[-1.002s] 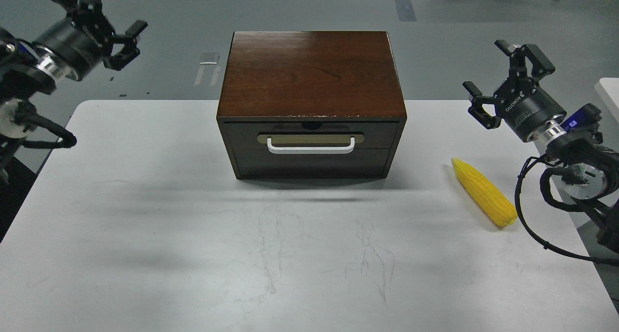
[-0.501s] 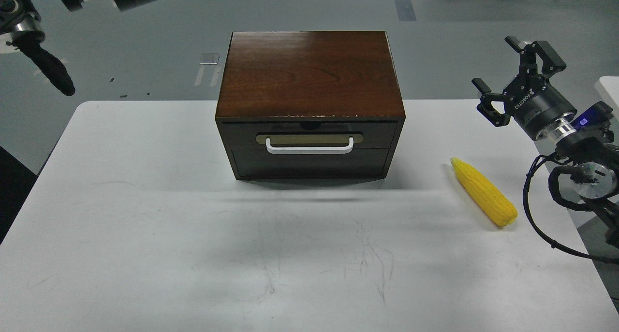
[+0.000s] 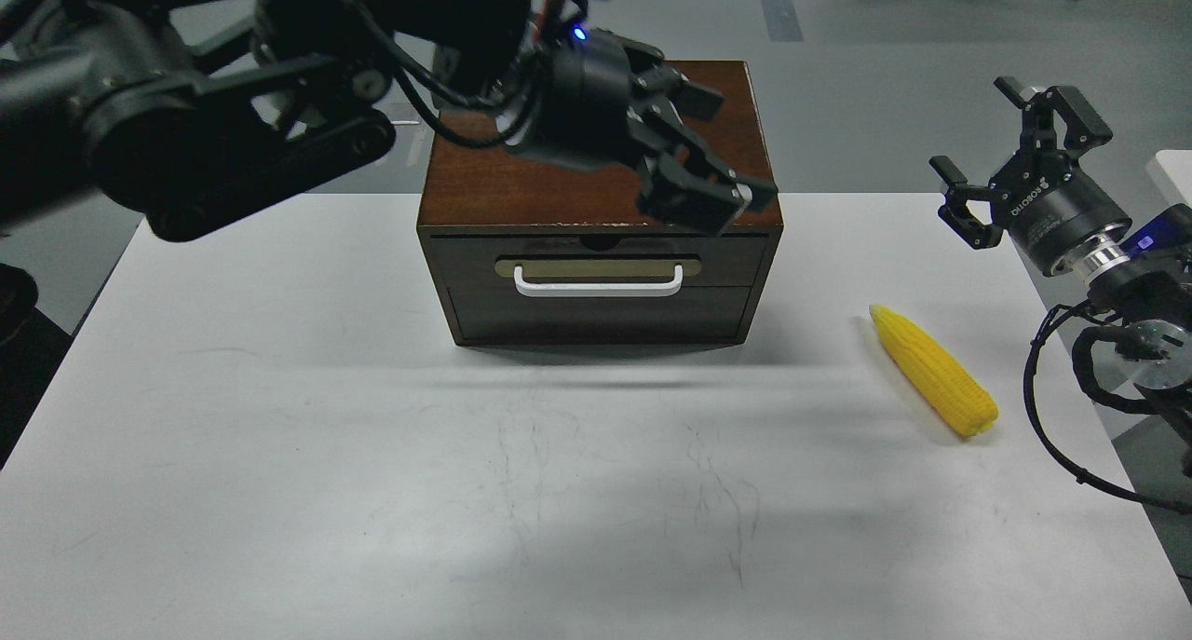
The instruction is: Put corn in drawer with both arms
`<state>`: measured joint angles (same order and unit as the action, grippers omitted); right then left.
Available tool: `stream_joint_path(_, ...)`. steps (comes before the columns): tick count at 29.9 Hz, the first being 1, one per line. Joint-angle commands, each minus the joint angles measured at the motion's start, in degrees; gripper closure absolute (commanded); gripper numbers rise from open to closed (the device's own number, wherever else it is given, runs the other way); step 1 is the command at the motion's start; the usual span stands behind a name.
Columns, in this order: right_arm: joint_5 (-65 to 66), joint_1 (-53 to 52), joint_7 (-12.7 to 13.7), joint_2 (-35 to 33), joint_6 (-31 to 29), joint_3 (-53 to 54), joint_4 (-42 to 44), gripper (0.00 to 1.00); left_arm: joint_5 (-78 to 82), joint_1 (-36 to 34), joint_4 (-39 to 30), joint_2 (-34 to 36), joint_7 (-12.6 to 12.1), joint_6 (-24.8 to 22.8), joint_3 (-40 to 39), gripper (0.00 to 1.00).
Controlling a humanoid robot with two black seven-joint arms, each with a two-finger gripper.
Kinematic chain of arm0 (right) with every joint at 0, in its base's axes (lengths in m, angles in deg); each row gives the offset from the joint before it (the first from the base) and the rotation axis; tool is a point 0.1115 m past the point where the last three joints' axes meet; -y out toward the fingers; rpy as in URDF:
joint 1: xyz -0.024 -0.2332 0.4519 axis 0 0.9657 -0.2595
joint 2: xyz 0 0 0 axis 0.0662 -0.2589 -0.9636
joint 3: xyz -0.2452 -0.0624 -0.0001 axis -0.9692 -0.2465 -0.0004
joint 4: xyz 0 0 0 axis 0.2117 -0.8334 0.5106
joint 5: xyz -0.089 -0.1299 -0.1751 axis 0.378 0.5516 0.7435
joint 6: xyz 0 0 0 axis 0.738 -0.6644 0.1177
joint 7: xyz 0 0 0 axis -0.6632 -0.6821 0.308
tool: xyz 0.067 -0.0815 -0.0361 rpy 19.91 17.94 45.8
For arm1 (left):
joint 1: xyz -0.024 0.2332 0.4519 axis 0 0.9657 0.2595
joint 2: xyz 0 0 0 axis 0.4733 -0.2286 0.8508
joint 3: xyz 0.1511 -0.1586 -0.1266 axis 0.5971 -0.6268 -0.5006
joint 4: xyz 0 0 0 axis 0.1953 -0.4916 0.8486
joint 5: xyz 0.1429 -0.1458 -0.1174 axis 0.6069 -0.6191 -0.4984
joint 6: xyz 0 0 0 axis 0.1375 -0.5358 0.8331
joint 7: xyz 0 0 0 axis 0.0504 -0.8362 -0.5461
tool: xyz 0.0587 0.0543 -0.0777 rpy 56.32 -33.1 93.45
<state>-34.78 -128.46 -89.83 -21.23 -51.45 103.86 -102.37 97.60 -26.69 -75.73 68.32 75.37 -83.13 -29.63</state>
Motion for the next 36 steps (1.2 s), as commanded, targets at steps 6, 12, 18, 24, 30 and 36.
stream_joint_path(6, -0.02, 0.42, -0.40, -1.04, 0.00, 0.12, 0.00, 0.00, 18.19, -1.64, 3.98, -6.14, 2.93, 0.00, 10.55, 0.01)
stream_joint_path(12, -0.02, 0.50, -0.49, -1.04, 0.00, 0.12, 0.00, 0.00, 21.53, -3.93, 8.29, -7.90, 2.93, 0.00, 20.04, 0.02)
stream_joint_path(18, -0.02, 0.50, -0.49, -1.04, 0.00, 0.29, 0.00, 0.00, 22.24, -3.49, 10.57, -10.00, 2.93, 0.00, 20.84, 0.02)
stream_joint_path(24, -0.02, 0.68, -0.49, -1.04, 0.00, 0.38, 0.00, 0.00, 22.06, -3.31, 9.96, -10.27, 2.93, 0.00, 20.67, 0.02)
stream_joint_path(30, -0.02, 0.94, -0.58, -1.13, 0.00, 0.38, 0.00, 0.00, 22.15, -2.96, 9.78, -10.18, 2.93, 0.00, 20.84, 0.02)
stream_joint_path(36, -0.02, 0.94, -0.84, -1.13, 0.00, 0.38, 0.00, 0.00, 22.15, -2.70, 9.78, -10.27, 2.93, 0.00, 21.54, 0.02)
